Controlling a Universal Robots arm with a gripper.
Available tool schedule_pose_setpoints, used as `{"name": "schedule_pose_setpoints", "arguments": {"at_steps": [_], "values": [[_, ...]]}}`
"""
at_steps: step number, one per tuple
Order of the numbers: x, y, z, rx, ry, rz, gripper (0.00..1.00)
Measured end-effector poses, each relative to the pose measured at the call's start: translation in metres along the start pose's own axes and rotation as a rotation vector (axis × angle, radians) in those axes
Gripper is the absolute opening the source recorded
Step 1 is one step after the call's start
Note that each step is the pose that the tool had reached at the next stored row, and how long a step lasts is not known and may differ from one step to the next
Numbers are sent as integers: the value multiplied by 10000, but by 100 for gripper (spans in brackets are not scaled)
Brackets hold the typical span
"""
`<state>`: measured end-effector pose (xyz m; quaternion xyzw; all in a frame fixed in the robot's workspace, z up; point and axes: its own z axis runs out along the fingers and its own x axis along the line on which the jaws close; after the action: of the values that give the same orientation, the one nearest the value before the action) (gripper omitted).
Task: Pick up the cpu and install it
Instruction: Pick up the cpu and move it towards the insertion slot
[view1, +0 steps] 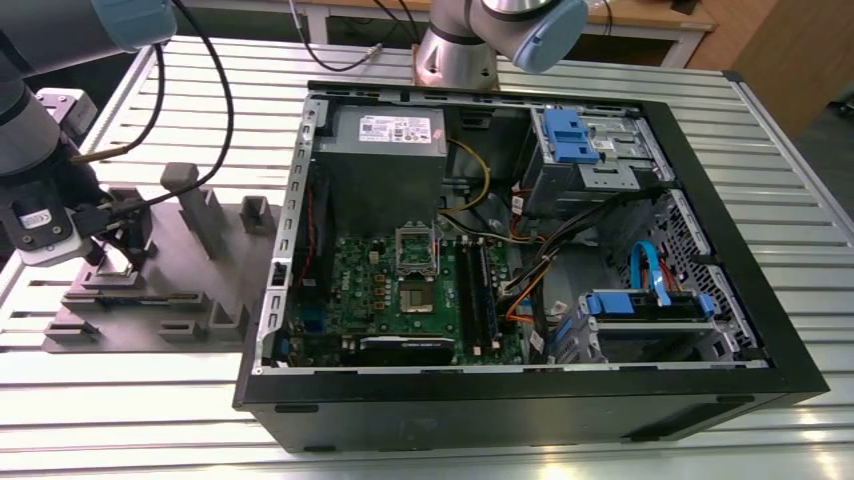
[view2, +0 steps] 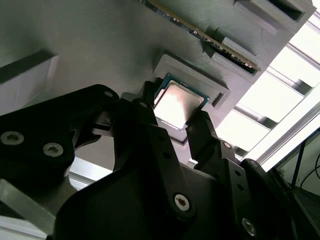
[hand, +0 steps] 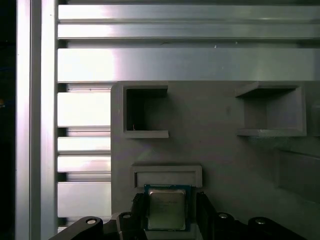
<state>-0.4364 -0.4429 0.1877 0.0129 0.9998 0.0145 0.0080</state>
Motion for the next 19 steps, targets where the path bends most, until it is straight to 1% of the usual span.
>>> {"name": "schedule_pose_setpoints", "arguments": {"at_steps": [10, 19], "values": [[3, -1, 22, -2, -3, 0, 53], [9, -1, 23, 1, 0, 0, 53]]}}
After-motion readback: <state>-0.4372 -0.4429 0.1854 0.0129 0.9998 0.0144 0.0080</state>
